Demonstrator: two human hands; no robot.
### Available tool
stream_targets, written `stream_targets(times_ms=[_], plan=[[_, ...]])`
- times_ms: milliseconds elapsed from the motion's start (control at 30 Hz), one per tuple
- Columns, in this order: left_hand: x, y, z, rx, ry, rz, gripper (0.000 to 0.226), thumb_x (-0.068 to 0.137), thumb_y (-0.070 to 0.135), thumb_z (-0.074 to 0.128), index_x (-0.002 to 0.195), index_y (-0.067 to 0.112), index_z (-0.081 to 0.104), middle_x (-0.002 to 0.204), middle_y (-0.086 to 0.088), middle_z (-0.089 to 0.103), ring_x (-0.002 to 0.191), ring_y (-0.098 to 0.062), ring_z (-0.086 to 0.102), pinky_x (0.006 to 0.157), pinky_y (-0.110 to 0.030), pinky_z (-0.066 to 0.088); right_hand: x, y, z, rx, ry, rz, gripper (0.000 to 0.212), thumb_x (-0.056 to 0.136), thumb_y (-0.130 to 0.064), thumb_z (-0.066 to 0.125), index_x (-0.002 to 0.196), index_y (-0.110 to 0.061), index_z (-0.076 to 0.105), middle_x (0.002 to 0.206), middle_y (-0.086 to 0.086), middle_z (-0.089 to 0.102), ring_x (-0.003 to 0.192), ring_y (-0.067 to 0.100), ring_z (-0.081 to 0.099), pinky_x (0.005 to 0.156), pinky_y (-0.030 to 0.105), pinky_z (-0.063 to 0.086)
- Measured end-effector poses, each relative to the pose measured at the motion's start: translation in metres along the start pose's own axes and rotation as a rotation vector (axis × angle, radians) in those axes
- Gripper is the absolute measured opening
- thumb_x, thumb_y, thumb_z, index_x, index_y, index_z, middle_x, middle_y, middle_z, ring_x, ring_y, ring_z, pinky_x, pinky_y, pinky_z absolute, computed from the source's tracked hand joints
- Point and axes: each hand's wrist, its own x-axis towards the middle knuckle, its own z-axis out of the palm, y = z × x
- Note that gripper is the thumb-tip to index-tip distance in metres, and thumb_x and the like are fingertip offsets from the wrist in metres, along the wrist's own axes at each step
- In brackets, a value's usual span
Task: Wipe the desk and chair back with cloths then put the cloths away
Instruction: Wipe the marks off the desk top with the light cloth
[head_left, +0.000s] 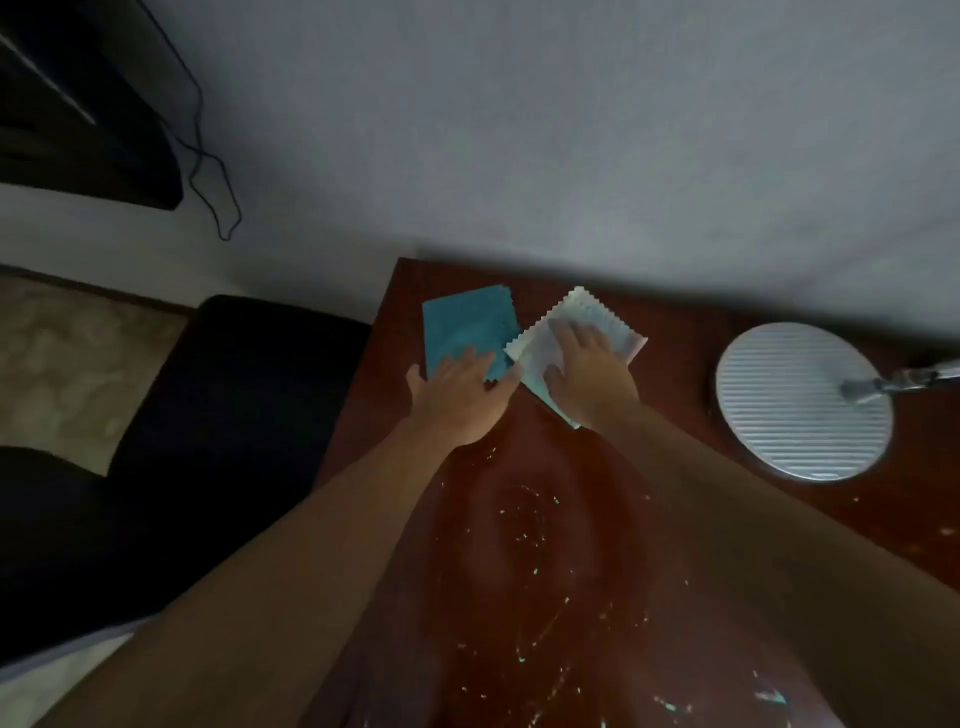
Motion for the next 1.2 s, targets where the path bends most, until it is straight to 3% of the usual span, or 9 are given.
stream_targets(times_ms=[167, 267, 567, 700, 767, 867, 1033, 1133, 1200], plan=[[0.016, -0.017, 0.021, 0.122, -0.041, 0.004, 0.063, 0.100, 0.055, 0.027, 0.156, 0.032, 0.010, 0.166, 0.003, 0.004, 0.152, -0.021, 0.007, 0.117, -0.060, 0.002, 0.034, 0.020, 0.020, -0.203, -0.010, -0.035, 0.061, 0.102, -0.038, 0.030, 0.157, -0.020, 0.011, 0.166, 0.010, 0.005, 0.152, 0.030, -0.005, 0.120, 0.054, 0.008], [0.021, -0.023, 0.026, 0.186, -0.021, 0.025, 0.063, 0.100, 0.049, 0.031, 0.156, 0.032, 0.007, 0.166, 0.004, 0.002, 0.152, -0.020, 0.008, 0.116, -0.060, 0.005, 0.032, 0.031, 0.039, -0.249, -0.017, -0.036, 0.061, 0.103, -0.045, 0.015, 0.158, -0.021, 0.002, 0.166, 0.008, -0.004, 0.152, 0.028, -0.010, 0.122, 0.052, -0.002], [0.023, -0.033, 0.021, 0.146, 0.014, 0.070, 0.062, 0.100, 0.047, 0.038, 0.156, 0.034, 0.015, 0.166, 0.006, 0.008, 0.152, -0.016, 0.011, 0.118, -0.056, 0.009, -0.021, 0.035, 0.065, -0.328, 0.014, -0.145, 0.064, 0.101, -0.049, 0.003, 0.158, -0.020, 0.008, 0.166, 0.009, 0.003, 0.153, 0.028, -0.006, 0.123, 0.052, 0.002], [-0.007, -0.060, 0.023, 0.053, 0.304, 0.119, 0.079, 0.084, 0.064, 0.061, 0.149, 0.026, 0.039, 0.158, -0.002, 0.034, 0.148, -0.021, 0.025, 0.117, -0.054, 0.010, -0.022, 0.034, 0.065, -0.331, 0.006, -0.164, 0.063, 0.102, -0.049, 0.007, 0.158, -0.020, 0.007, 0.166, 0.009, 0.001, 0.153, 0.028, -0.005, 0.123, 0.052, 0.000], [-0.032, -0.080, 0.033, 0.045, 0.375, 0.032, 0.089, 0.077, 0.076, 0.058, 0.148, 0.026, 0.040, 0.158, -0.002, 0.035, 0.148, -0.023, 0.026, 0.116, -0.055, 0.011, -0.019, 0.026, 0.068, -0.313, 0.013, -0.106, 0.063, 0.103, -0.048, 0.010, 0.158, -0.017, 0.005, 0.166, 0.010, 0.000, 0.153, 0.028, -0.006, 0.123, 0.052, 0.000], [-0.067, -0.117, 0.054, -0.010, 0.312, -0.219, 0.104, 0.071, 0.092, 0.040, 0.153, 0.031, 0.025, 0.164, 0.000, 0.018, 0.152, -0.021, 0.012, 0.117, -0.056, 0.006, -0.034, 0.004, 0.083, -0.321, 0.031, -0.075, 0.065, 0.103, -0.048, 0.010, 0.157, -0.013, 0.000, 0.165, 0.012, -0.002, 0.152, 0.029, -0.006, 0.122, 0.053, 0.002], [-0.115, -0.151, 0.084, -0.219, 0.245, -0.461, 0.097, 0.079, 0.086, 0.035, 0.156, 0.033, 0.009, 0.166, 0.001, 0.008, 0.152, -0.022, 0.007, 0.117, -0.060, 0.011, -0.073, -0.020, 0.109, -0.355, -0.010, -0.194, 0.064, 0.103, -0.047, 0.011, 0.157, -0.013, 0.007, 0.165, 0.011, 0.004, 0.153, 0.029, -0.003, 0.123, 0.054, 0.004], [-0.140, -0.158, 0.098, -0.300, 0.336, -0.512, 0.072, 0.096, 0.068, 0.026, 0.156, 0.031, 0.014, 0.161, -0.004, 0.026, 0.145, -0.028, 0.030, 0.112, -0.060, 0.025, -0.059, -0.025, 0.109, -0.376, -0.008, -0.240, 0.064, 0.103, -0.048, 0.009, 0.157, -0.015, 0.007, 0.166, 0.009, 0.003, 0.153, 0.028, -0.005, 0.123, 0.053, 0.003], [-0.149, -0.167, 0.101, -0.403, 0.399, -0.557, 0.061, 0.101, 0.057, 0.024, 0.152, 0.025, 0.031, 0.148, -0.008, 0.047, 0.133, -0.031, 0.047, 0.107, -0.053, 0.037, -0.049, -0.036, 0.112, -0.365, 0.019, -0.225, 0.063, 0.103, -0.048, 0.010, 0.157, -0.015, 0.008, 0.166, 0.009, 0.004, 0.153, 0.027, -0.003, 0.123, 0.053, 0.004]])
